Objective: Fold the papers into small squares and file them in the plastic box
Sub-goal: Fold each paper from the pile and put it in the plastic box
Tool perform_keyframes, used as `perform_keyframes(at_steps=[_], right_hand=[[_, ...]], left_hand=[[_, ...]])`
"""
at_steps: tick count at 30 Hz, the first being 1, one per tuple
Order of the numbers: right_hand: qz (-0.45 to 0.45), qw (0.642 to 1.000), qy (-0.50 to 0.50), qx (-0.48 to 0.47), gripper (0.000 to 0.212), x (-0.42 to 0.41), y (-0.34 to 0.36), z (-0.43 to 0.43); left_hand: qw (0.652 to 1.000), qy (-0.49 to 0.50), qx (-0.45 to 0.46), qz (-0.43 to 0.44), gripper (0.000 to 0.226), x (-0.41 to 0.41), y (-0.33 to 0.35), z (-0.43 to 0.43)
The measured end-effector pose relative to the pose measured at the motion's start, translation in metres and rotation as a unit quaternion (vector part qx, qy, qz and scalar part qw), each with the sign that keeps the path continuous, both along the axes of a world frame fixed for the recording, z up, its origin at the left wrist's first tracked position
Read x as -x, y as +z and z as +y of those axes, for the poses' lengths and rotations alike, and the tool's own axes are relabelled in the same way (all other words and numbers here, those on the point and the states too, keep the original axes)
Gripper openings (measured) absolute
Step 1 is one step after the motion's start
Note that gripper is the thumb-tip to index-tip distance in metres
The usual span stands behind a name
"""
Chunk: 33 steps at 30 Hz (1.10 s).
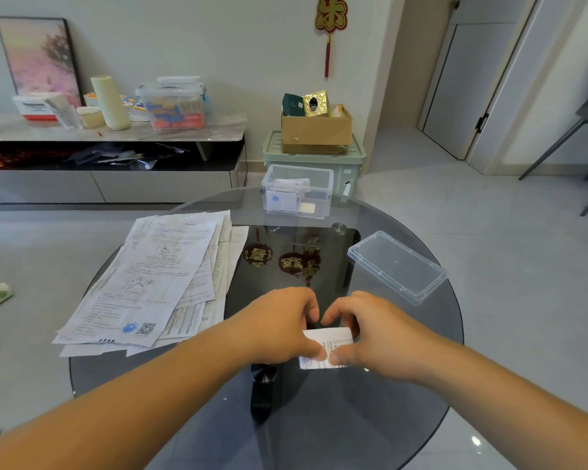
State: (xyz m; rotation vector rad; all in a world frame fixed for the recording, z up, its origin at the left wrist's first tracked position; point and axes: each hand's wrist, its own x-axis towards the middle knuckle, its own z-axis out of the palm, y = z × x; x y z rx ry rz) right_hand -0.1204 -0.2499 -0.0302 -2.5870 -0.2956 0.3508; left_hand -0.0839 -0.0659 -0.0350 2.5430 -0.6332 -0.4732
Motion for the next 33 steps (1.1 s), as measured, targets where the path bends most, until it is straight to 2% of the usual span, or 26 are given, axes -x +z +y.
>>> perform_keyframes(at_steps=[3, 7, 10, 13, 16, 17, 19, 21, 23, 28, 33], right_hand=[[-0.011, 1.0, 0.007, -0.014, 0.028, 0.0, -0.002, 0.003], [-0.067, 0.996, -0.002, -0.051, 0.022, -0.003, 0.0, 0.002], [-0.122, 0.991, 0.006, -0.061, 0.006, -0.013, 0.015, 0.003], [-0.2, 0.979, 0.03, -0.015, 0.009, -0.043, 0.031, 0.006], [-0.224, 0.975, -0.004, 0.001, 0.008, -0.097, 0.043, 0.006], [-0.225, 0.974, -0.024, -0.012, 0.007, -0.117, 0.047, 0.005], [-0.243, 0.967, -0.068, -0.041, 0.006, -0.16, 0.055, 0.002], [-0.256, 0.954, -0.123, -0.096, 0.005, -0.199, 0.06, -0.002], [-0.252, 0.94, -0.178, -0.146, 0.005, -0.235, 0.059, -0.004], [-0.254, 0.945, -0.182, -0.098, 0.005, -0.29, 0.043, 0.001], [-0.265, 0.95, -0.159, -0.047, 0.007, -0.316, 0.033, 0.01]], left_hand=[[1.0, -0.018, -0.007, 0.005, 0.02, -0.001, 0.0, 0.0], [0.999, -0.012, 0.023, -0.028, 0.018, -0.007, 0.01, 0.009], [0.995, 0.011, 0.051, -0.08, 0.021, -0.022, 0.025, 0.012], [0.988, 0.019, 0.033, -0.152, 0.019, -0.051, 0.043, 0.01], [0.97, 0.024, -0.012, -0.243, 0.018, -0.096, 0.06, 0.011], [0.961, 0.021, -0.022, -0.275, 0.022, -0.114, 0.063, 0.012], [0.944, 0.018, -0.054, -0.324, 0.051, -0.153, 0.064, 0.015], [0.939, 0.01, -0.096, -0.329, 0.075, -0.19, 0.061, 0.019], [0.941, -0.006, -0.141, -0.308, 0.086, -0.224, 0.058, 0.023], [0.926, -0.095, -0.244, -0.271, 0.09, -0.268, 0.044, 0.021], [0.912, -0.141, -0.272, -0.271, 0.092, -0.286, 0.036, 0.012]])
